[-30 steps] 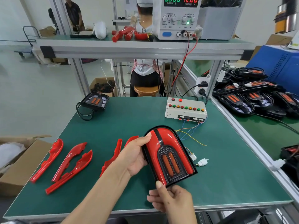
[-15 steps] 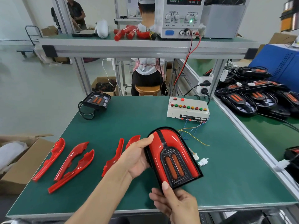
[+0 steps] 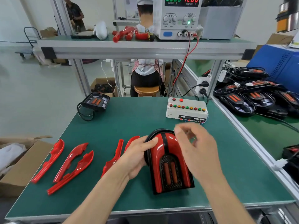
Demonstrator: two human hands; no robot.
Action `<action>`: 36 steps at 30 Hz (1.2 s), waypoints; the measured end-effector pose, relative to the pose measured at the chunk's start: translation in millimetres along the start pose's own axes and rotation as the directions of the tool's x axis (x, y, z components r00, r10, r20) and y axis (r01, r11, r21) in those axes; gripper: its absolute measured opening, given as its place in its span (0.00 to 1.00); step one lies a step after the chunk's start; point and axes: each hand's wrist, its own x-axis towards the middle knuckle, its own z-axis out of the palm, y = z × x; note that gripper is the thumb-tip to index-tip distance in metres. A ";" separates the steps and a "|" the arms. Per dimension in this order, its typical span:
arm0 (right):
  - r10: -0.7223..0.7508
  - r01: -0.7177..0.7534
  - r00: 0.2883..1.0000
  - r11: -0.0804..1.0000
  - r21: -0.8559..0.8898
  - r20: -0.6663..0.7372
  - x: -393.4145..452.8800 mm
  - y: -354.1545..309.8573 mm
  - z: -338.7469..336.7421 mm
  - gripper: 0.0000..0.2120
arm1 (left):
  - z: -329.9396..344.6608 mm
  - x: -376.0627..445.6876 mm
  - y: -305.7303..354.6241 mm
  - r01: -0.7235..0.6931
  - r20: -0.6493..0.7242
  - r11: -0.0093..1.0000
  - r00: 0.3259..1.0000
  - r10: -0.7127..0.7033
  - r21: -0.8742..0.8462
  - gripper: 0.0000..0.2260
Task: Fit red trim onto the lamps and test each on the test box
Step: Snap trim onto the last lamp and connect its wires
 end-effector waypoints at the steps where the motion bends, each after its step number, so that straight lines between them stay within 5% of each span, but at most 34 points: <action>1: 0.001 0.010 0.996 0.992 -0.122 0.089 17.5 1.5 2.9 0.11 | 1.7 -0.6 1.1 -0.010 0.011 1.000 1.000 0.010 0.013 0.12; 3: 0.140 -0.069 0.931 0.974 -0.215 0.338 44.9 7.4 7.9 0.18 | 4.2 -1.9 4.1 -0.027 0.030 0.999 0.999 0.026 0.028 0.13; 5: 0.210 -0.140 0.843 0.975 -0.175 0.495 58.2 13.4 10.7 0.13 | 5.9 -3.0 6.8 -0.042 0.042 0.998 0.998 0.040 0.037 0.13; 11: 0.170 -0.090 0.835 0.981 -0.175 0.523 62.0 26.9 11.1 0.16 | 4.4 -1.4 6.1 -0.048 0.039 0.998 0.998 0.047 0.030 0.12; 15: 0.174 -0.255 0.752 0.966 0.037 0.636 53.8 28.7 10.0 0.09 | 3.7 0.0 5.2 -0.060 0.079 0.998 0.995 0.059 0.010 0.14; 27: 0.218 -0.421 0.795 0.870 0.257 0.567 47.5 30.4 18.4 0.11 | 1.2 2.6 6.1 -0.057 0.113 0.998 0.992 0.058 -0.007 0.14; 36: 0.192 -0.337 0.861 0.910 0.243 0.472 44.7 36.0 26.3 0.10 | -1.2 9.3 -0.1 -0.086 0.084 0.996 0.993 0.084 0.018 0.15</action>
